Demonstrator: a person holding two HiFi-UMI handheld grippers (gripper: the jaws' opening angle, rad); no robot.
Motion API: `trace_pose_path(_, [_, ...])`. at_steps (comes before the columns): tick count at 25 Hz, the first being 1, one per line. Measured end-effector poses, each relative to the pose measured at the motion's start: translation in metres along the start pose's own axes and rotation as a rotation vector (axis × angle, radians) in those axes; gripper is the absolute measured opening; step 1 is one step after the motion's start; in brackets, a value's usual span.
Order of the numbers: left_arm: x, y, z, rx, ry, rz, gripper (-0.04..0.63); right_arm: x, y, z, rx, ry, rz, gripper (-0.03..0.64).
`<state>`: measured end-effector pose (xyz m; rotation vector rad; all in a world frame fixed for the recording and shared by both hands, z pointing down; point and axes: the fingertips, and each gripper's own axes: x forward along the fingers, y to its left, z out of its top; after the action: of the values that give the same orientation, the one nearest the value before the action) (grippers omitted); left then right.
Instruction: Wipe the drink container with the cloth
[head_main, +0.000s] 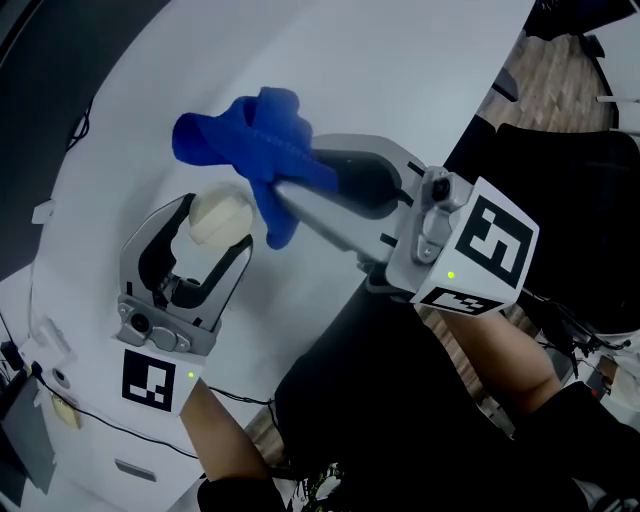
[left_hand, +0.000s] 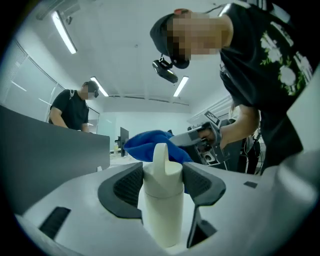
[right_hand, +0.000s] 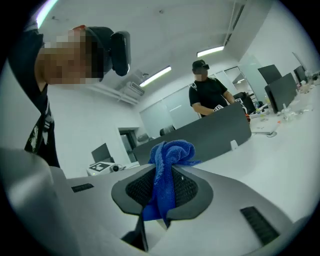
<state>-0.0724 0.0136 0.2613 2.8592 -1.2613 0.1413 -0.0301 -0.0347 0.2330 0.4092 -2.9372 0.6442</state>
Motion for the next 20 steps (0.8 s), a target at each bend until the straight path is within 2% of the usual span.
trace_pose_path(3, [0.001,0.000,0.001,-0.006,-0.007,-0.001,0.244,0.013,0.000,-0.020,-0.014,0.060,0.003,0.061])
trace_pose_path(7, [0.003,0.000,0.003,-0.017,-0.016,0.005,0.244,0.020,-0.023,-0.066,0.039,0.162,-0.047,0.055])
trace_pose_path(10, [0.004,-0.001,0.003,-0.022,-0.022,0.004,0.243,0.027,-0.041,-0.109,0.017,0.306,-0.093,0.048])
trace_pose_path(14, [0.005,0.000,0.002,-0.025,-0.023,0.006,0.242,0.035,-0.056,-0.159,-0.067,0.508,-0.129,0.048])
trace_pose_path(17, [0.005,0.001,0.000,-0.012,-0.001,0.030,0.242,0.037,-0.056,-0.169,-0.107,0.541,-0.131,0.048])
trace_pose_path(20, [0.001,0.003,-0.004,0.017,0.074,0.139,0.247,0.038,-0.055,-0.171,-0.123,0.530,-0.138,0.049])
